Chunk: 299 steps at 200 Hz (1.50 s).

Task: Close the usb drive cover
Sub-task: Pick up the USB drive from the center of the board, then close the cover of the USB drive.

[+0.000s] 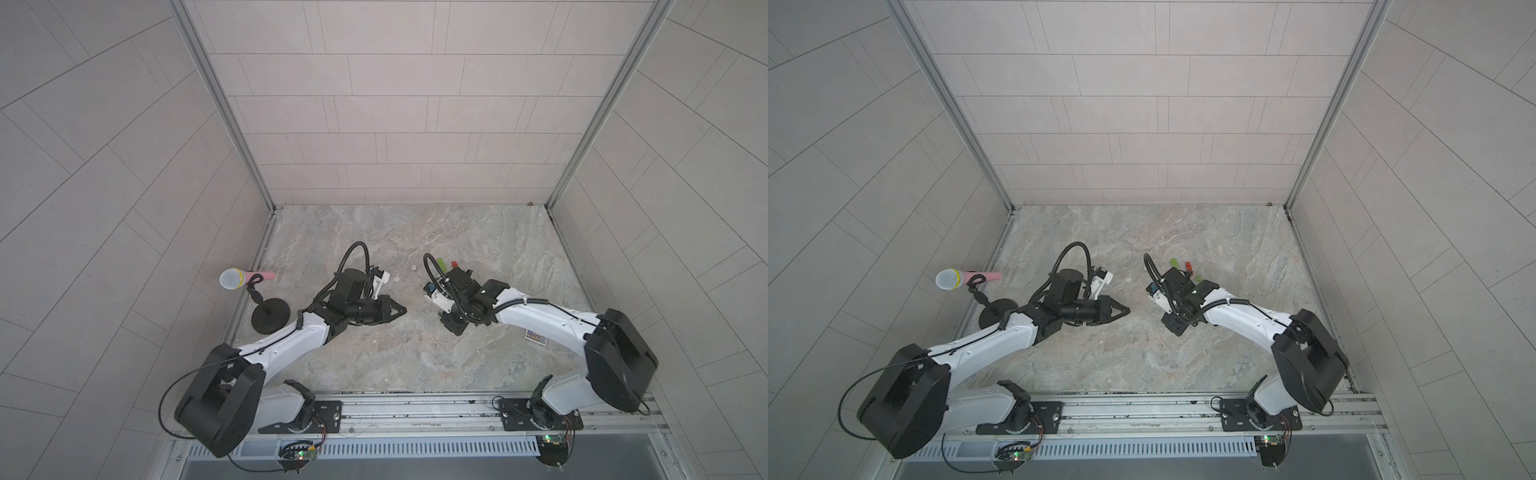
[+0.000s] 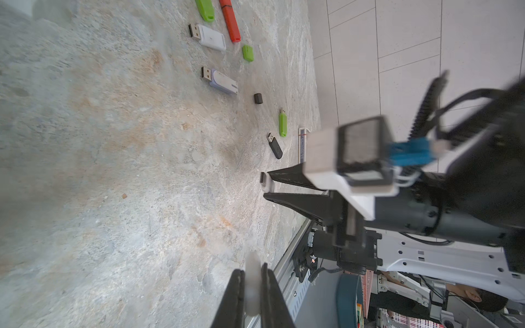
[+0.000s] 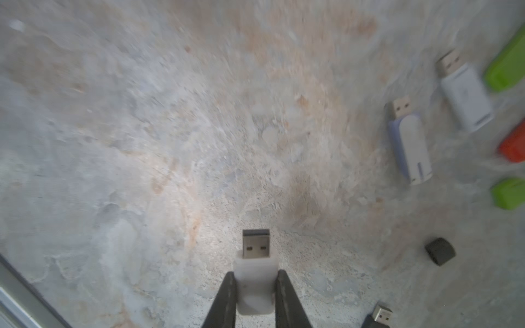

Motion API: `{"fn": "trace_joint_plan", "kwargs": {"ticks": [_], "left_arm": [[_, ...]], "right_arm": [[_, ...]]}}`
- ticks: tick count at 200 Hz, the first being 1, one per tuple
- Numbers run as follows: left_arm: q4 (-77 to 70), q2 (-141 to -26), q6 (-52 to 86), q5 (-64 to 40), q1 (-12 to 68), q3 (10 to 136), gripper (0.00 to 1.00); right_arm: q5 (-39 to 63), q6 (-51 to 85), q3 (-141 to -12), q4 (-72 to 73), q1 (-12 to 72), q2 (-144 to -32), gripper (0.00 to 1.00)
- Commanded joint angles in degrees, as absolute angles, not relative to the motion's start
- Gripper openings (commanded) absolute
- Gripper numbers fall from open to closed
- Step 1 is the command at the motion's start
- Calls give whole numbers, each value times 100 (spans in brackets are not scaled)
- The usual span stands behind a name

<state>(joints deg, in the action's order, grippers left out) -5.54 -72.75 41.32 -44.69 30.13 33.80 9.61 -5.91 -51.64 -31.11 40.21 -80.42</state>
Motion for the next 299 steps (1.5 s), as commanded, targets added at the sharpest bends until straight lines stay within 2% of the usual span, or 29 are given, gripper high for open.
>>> {"fn": "trace_joint_plan", "kwargs": {"ticks": [1,34,64,181,299], "left_arm": [[-571,-7376,3931,-4825,3003,3613,9],[-611,-7497,3907,-5044,3018,3702,9],[-667,-7521,3902,-5130,3041,3713,9],[-735,-7495,3944,-5122,3093,3733,9],[-761,-7487,3962,-5159,3133,3720,9]], "right_arm": [[1248,-1156,-4762,-2368,4104,-7501,20],[1507,-1457,-4319,-1884,4194,-6852,20],[1538,-1480,-4323,-1849,4343,-6688,21],[1492,-1292,-4791,-1697,4831,-7327,20],[1292,-1257,-5114,-1775,4940,-7750,19]]}}
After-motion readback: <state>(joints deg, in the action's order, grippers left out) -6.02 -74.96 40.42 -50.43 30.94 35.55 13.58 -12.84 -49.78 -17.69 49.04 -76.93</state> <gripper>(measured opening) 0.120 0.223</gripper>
